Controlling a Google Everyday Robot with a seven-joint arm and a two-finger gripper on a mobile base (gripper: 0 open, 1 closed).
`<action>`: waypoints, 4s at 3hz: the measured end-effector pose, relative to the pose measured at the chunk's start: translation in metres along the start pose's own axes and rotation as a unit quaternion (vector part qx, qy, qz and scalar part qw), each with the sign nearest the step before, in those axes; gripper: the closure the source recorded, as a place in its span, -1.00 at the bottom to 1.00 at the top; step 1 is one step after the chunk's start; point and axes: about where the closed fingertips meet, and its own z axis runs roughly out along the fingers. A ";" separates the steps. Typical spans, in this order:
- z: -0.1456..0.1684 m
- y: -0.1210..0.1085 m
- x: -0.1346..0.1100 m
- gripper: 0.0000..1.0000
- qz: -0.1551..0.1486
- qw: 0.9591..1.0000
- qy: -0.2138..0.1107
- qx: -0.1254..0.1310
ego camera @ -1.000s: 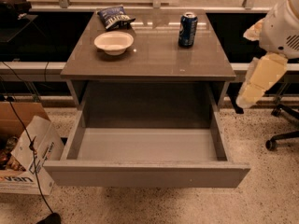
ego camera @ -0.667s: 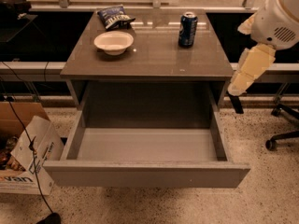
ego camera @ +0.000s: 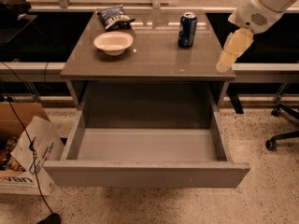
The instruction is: Place pepsi can into top drawer
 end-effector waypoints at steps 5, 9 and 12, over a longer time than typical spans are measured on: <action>0.060 -0.066 -0.081 -1.00 0.152 0.955 -0.251 0.052; 0.141 -0.152 -0.121 -1.00 0.200 0.926 -0.318 0.034; 0.168 -0.185 -0.114 -1.00 0.237 0.919 -0.309 0.056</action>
Offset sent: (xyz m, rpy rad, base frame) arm 0.0015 0.0059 -0.0171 0.1754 -0.0241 -0.1635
